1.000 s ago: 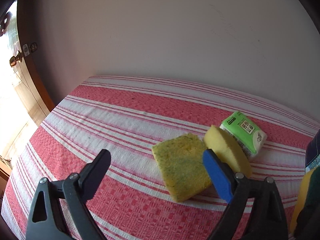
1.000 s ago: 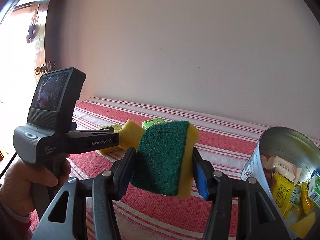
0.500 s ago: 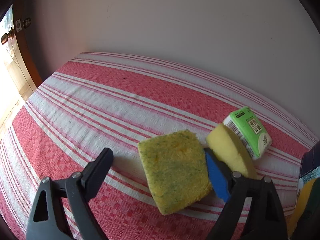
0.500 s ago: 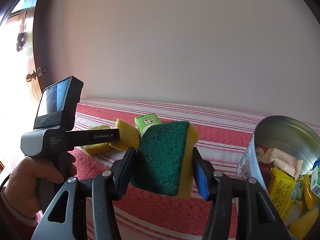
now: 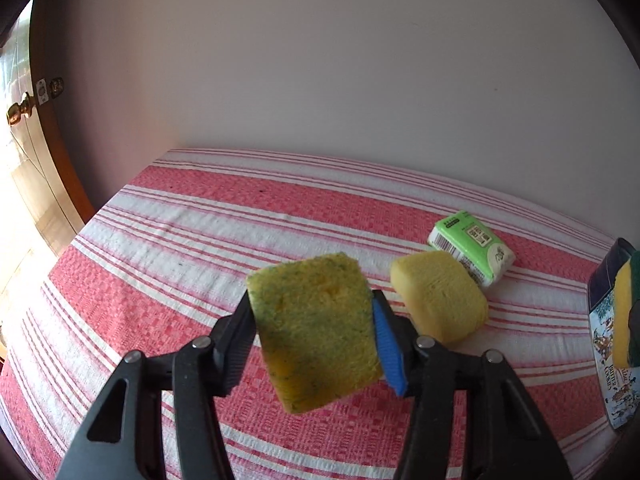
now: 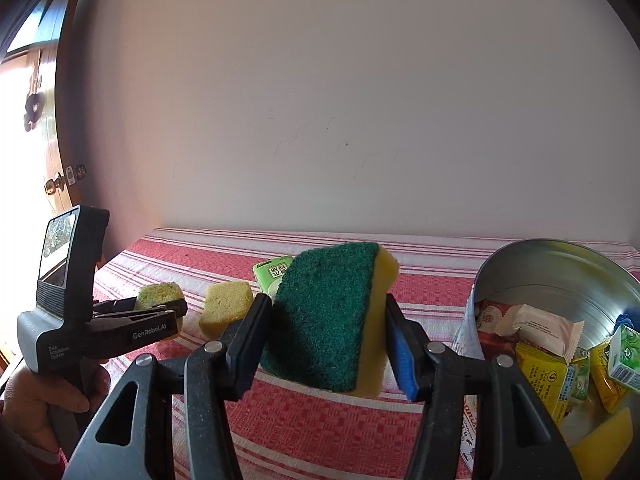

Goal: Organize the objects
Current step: 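Grasp the green-sided sponge with the right tool while the left tool grasps the yellow sponge, then carry both sponges with both tools over the tin, then open both tools to drop the sponges into the tin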

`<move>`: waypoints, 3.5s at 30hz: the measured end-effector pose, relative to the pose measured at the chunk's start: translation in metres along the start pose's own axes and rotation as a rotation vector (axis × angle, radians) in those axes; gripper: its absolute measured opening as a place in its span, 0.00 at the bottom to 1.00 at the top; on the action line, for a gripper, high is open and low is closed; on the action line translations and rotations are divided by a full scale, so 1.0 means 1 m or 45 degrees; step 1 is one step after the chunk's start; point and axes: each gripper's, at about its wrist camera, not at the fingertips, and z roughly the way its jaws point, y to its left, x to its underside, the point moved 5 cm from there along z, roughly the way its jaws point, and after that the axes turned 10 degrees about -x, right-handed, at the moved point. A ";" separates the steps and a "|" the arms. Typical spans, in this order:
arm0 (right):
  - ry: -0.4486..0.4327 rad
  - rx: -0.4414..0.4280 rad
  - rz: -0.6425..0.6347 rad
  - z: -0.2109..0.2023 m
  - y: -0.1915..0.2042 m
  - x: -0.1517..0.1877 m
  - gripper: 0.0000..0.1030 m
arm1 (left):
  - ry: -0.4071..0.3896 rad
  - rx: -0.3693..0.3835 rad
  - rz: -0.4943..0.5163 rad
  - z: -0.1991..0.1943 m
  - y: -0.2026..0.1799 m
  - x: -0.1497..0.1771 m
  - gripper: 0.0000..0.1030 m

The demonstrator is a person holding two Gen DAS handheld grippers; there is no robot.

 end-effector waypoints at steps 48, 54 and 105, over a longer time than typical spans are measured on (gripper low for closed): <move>-0.283 0.333 -0.085 -0.082 -0.068 -0.005 0.56 | -0.428 0.035 0.073 -0.124 -0.088 0.038 0.53; -0.302 0.406 -0.089 -0.114 -0.095 0.001 0.56 | -0.454 0.107 0.117 -0.144 -0.121 0.039 0.53; -0.084 0.468 0.046 -0.111 -0.208 0.019 0.56 | -0.347 0.352 0.317 -0.153 -0.277 0.043 0.53</move>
